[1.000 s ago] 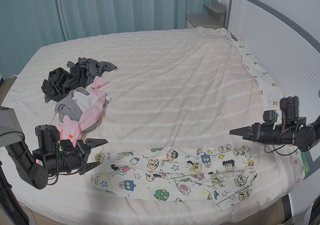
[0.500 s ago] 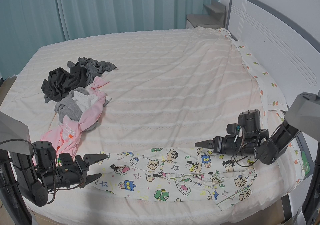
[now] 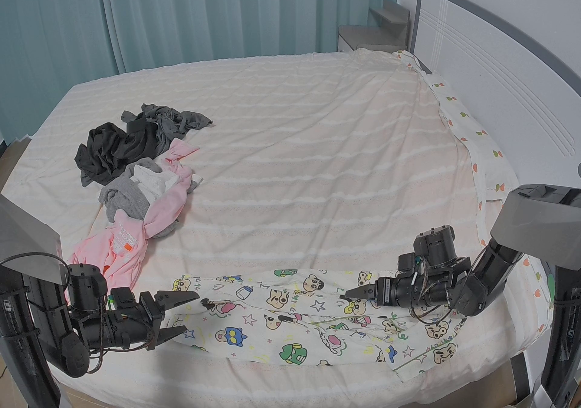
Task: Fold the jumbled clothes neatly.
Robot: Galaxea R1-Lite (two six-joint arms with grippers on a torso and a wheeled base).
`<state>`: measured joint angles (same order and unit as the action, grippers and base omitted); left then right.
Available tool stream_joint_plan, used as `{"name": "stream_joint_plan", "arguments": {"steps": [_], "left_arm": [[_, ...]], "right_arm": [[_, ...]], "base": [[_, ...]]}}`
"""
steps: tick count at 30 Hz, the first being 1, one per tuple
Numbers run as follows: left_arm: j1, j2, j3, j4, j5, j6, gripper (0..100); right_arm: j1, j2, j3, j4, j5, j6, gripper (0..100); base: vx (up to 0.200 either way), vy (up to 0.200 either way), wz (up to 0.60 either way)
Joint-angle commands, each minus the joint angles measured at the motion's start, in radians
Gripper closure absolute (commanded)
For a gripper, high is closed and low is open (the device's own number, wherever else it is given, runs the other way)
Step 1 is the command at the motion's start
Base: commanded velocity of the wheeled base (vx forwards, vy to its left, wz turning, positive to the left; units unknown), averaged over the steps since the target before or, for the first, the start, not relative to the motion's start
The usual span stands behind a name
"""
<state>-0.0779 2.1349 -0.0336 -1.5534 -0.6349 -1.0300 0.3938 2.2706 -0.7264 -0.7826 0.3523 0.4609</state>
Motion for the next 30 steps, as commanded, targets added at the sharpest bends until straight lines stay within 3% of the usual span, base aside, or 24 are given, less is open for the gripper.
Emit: {"name": "stream_joint_plan", "arguments": {"steps": [1, 7, 12, 15, 16, 21, 30], "left_arm": [[0.0, 0.005, 0.0, -0.017, 0.0, 0.001, 0], [0.0, 0.005, 0.0, -0.017, 0.0, 0.001, 0], [0.0, 0.005, 0.0, -0.017, 0.001, 0.001, 0], [0.0, 0.005, 0.0, -0.017, 0.001, 0.001, 0], [0.0, 0.005, 0.0, -0.017, 0.001, 0.001, 0], [0.0, 0.005, 0.0, -0.017, 0.001, 0.001, 0], [0.0, 0.007, 0.0, -0.017, 0.003, 0.001, 0]], "right_arm": [[0.011, -0.025, 0.044, -0.02, 0.002, -0.001, 0], [0.01, -0.083, 0.085, -0.075, 0.0, 0.004, 0], [-0.036, -0.143, 0.122, -0.08, 0.0, 0.005, 0], [-0.039, -0.145, 0.127, -0.081, 0.0, 0.004, 0], [-0.078, -0.14, 0.148, -0.086, 0.002, 0.002, 0], [-0.127, -0.115, 0.168, -0.086, 0.002, -0.005, 0], [-0.148, -0.108, 0.219, -0.087, 0.002, -0.007, 0]], "base": [[0.0, 0.0, 0.0], [0.0, 0.0, 0.0], [0.0, 0.0, 0.0], [0.0, 0.0, 0.0], [0.0, 0.0, 0.0], [0.0, 0.0, 0.0], [0.0, 0.0, 0.0]]}}
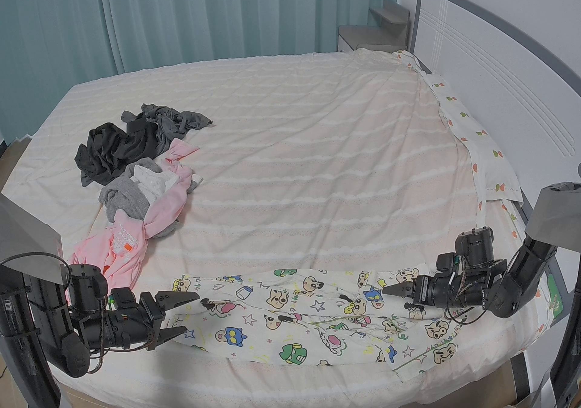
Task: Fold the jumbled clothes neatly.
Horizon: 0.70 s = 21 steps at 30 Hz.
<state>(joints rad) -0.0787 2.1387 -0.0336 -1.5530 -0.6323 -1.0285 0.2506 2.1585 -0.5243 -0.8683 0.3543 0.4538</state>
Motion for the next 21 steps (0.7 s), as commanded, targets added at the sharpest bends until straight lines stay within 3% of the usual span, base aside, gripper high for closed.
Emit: {"name": "stream_joint_plan", "arguments": {"steps": [1, 5, 11, 18, 21], "left_arm": [[0.0, 0.003, 0.0, -0.018, 0.0, -0.001, 0], [0.0, 0.003, 0.0, -0.018, 0.002, -0.001, 0], [0.0, -0.019, -0.009, -0.018, 0.026, 0.001, 0], [-0.036, -0.066, -0.055, -0.006, 0.21, -0.008, 0], [-0.07, -0.065, -0.068, 0.113, 0.237, -0.013, 0]], "right_arm": [[-0.005, -0.005, 0.02, -0.003, 0.0, 0.002, 0], [-0.005, -0.068, 0.043, -0.058, 0.002, 0.022, 0], [-0.016, -0.289, 0.162, -0.166, -0.005, 0.166, 0], [-0.068, -0.531, 0.351, -0.264, -0.186, 0.209, 0], [-0.085, -0.575, 0.379, -0.287, -0.19, 0.235, 0]], "base": [[0.0, 0.0, 0.0], [0.0, 0.0, 0.0], [0.0, 0.0, 0.0], [0.0, 0.0, 0.0], [0.0, 0.0, 0.0]]}}
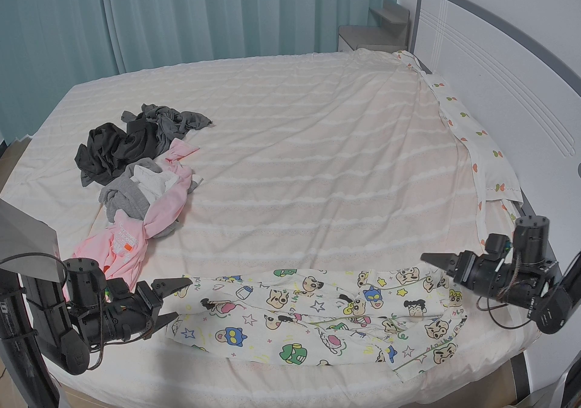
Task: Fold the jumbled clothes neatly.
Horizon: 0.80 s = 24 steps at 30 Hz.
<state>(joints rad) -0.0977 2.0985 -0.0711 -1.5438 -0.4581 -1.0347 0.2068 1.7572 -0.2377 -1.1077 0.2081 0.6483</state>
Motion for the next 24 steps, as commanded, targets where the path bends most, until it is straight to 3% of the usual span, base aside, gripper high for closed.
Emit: {"name": "stream_joint_plan", "arguments": {"steps": [1, 2, 4, 7, 10, 12, 15, 19, 24], "left_arm": [[-0.056, -0.028, -0.042, 0.143, 0.081, -0.01, 0], [-0.056, -0.028, -0.046, 0.153, 0.085, -0.011, 0], [-0.051, -0.032, -0.161, 0.35, 0.21, -0.024, 0], [-0.045, -0.041, -0.3, 0.642, 0.297, -0.027, 0], [-0.027, -0.098, -0.495, 0.938, 0.323, -0.108, 0], [0.004, -0.161, -0.59, 1.056, 0.305, -0.189, 0], [0.016, -0.21, -0.653, 1.134, 0.249, -0.205, 0], [0.016, -0.204, -0.694, 1.159, 0.256, -0.194, 0], [0.018, -0.175, -0.751, 1.286, 0.256, -0.186, 0]], "right_arm": [[-0.04, -0.18, 0.101, -0.05, -0.044, 0.057, 0], [-0.04, -0.182, 0.103, -0.05, -0.044, 0.06, 0], [-0.029, -0.186, 0.11, -0.067, -0.036, 0.111, 0], [-0.027, -0.19, 0.11, -0.07, -0.035, 0.114, 0], [-0.026, -0.209, 0.113, -0.069, -0.035, 0.111, 0], [-0.026, -0.228, 0.115, -0.069, -0.033, 0.113, 0], [-0.023, -0.255, 0.115, -0.067, -0.033, 0.114, 0], [0.019, -0.278, 0.13, -0.069, -0.036, 0.113, 0], [0.029, -0.28, 0.135, -0.069, -0.038, 0.111, 0]], "base": [[0.0, 0.0, 0.0], [0.0, 0.0, 0.0], [0.0, 0.0, 0.0], [0.0, 0.0, 0.0], [0.0, 0.0, 0.0], [0.0, 0.0, 0.0], [0.0, 0.0, 0.0], [0.0, 0.0, 0.0], [0.0, 0.0, 0.0]]}}
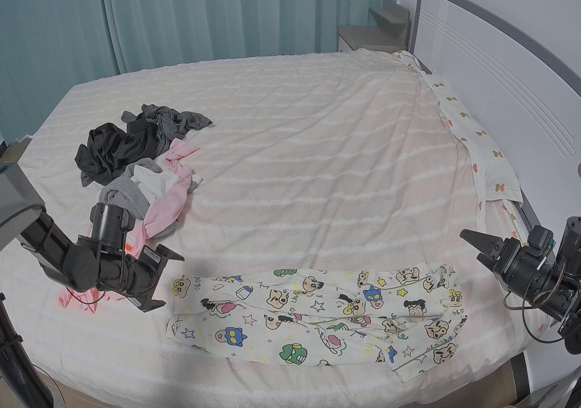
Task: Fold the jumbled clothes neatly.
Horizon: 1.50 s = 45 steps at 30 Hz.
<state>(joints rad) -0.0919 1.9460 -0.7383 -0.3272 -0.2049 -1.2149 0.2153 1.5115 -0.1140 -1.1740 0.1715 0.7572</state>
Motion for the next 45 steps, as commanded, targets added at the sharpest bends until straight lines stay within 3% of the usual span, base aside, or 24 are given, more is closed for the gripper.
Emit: {"name": "stream_joint_plan", "arguments": {"steps": [1, 4, 12, 27, 36, 37, 45], "left_arm": [[0.012, -0.021, -0.085, 0.074, 0.002, -0.003, 0], [0.011, 0.014, -0.085, 0.116, 0.004, 0.057, 0], [-0.019, 0.094, -0.112, 0.158, 0.007, 0.08, 0], [-0.127, 0.215, -0.21, 0.194, 0.117, 0.081, 0], [-0.138, 0.215, -0.242, 0.251, 0.176, 0.081, 0], [-0.14, 0.215, -0.242, 0.252, 0.18, 0.081, 100], [-0.146, 0.209, -0.242, 0.278, 0.24, 0.083, 100]], "right_arm": [[0.021, -0.034, 0.011, -0.003, -0.001, 0.002, 0], [0.021, -0.034, 0.011, -0.003, -0.001, 0.002, 0], [0.021, -0.034, 0.011, -0.003, -0.001, 0.002, 0], [0.021, -0.033, 0.011, -0.003, -0.003, -0.001, 0], [0.021, -0.031, 0.013, -0.003, -0.003, -0.001, 0], [0.021, -0.031, 0.013, -0.003, -0.003, -0.001, 0], [0.021, -0.031, 0.013, -0.003, -0.003, -0.001, 0]], "base": [[0.0, 0.0, 0.0], [0.0, 0.0, 0.0], [0.0, 0.0, 0.0], [0.0, 0.0, 0.0], [0.0, 0.0, 0.0], [0.0, 0.0, 0.0], [0.0, 0.0, 0.0]]}}
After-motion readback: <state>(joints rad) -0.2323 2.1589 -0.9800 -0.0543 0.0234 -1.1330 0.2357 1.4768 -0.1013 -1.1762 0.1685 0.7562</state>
